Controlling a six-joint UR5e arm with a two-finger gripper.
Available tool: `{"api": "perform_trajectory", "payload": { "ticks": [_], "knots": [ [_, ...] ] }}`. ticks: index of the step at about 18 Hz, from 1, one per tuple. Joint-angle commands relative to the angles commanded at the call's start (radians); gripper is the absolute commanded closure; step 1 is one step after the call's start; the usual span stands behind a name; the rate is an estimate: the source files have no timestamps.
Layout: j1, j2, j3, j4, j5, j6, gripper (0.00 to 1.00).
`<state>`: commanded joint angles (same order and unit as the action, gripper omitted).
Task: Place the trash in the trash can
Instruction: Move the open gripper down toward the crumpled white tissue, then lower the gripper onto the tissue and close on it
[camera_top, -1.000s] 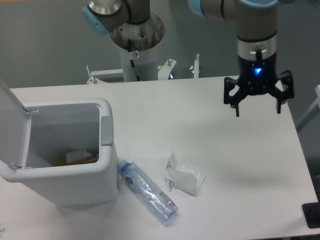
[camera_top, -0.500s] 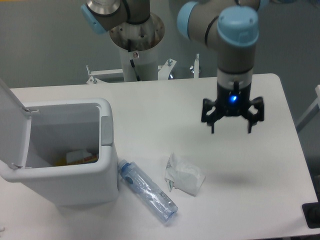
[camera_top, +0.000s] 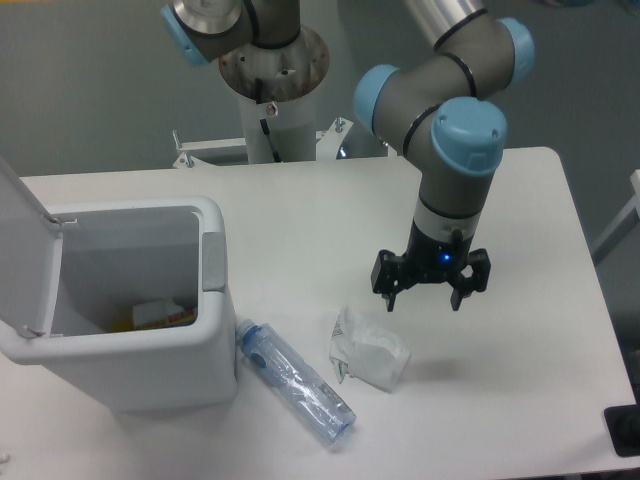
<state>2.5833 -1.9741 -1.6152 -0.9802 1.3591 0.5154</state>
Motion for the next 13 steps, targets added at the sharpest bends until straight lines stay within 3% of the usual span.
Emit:
{"api": "perform_trajectory", "payload": {
  "ticks": [13],
  "knots": [
    [-0.048,-0.080,0.000,0.017,0.014,-0.110,0.00]
  ]
}}
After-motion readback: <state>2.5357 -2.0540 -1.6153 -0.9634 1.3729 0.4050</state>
